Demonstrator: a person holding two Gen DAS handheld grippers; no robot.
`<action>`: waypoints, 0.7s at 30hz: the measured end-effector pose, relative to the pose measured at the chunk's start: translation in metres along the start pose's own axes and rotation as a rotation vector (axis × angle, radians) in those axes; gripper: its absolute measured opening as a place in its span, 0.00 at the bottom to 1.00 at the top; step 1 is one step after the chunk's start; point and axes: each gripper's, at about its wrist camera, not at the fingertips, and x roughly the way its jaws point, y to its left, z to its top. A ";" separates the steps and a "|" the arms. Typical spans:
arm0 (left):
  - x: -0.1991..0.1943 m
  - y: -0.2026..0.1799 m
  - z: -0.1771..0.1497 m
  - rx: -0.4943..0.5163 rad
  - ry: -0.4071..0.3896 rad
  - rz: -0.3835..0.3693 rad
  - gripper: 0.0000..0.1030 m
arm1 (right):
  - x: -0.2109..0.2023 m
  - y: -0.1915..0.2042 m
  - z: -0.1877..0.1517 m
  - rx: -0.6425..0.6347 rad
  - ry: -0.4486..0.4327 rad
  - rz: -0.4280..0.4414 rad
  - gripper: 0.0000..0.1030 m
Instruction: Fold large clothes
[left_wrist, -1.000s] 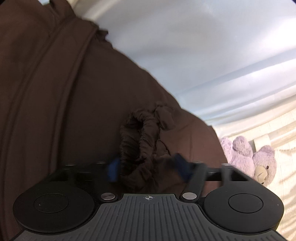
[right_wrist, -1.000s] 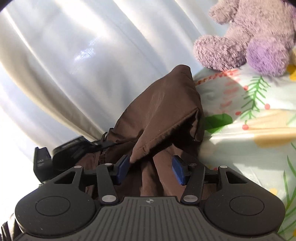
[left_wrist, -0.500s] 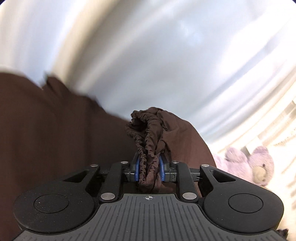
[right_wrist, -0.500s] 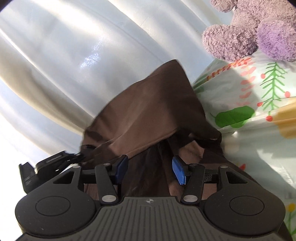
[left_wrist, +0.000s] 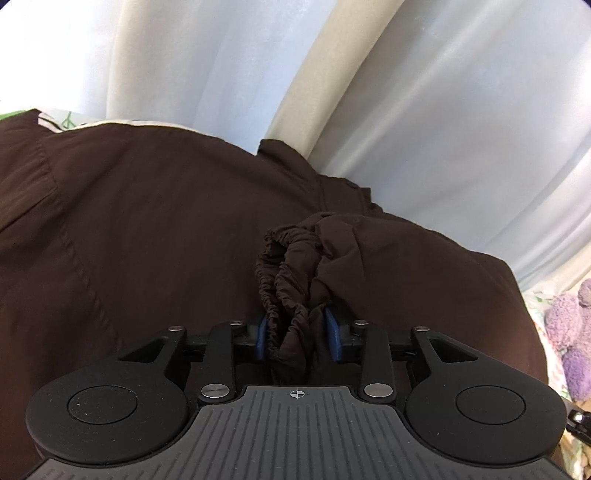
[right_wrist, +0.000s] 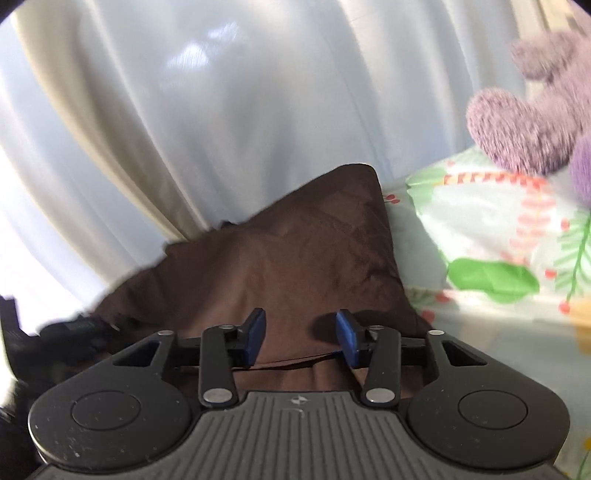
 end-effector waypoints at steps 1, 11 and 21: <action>0.002 0.001 -0.001 0.003 -0.004 0.000 0.36 | 0.008 0.004 -0.002 -0.047 0.012 -0.031 0.33; -0.012 -0.005 -0.011 0.041 -0.019 0.035 0.50 | 0.013 0.048 0.004 -0.257 0.013 -0.136 0.26; -0.044 0.009 -0.015 0.017 -0.059 0.058 0.76 | 0.079 0.101 -0.008 -0.424 0.050 -0.078 0.26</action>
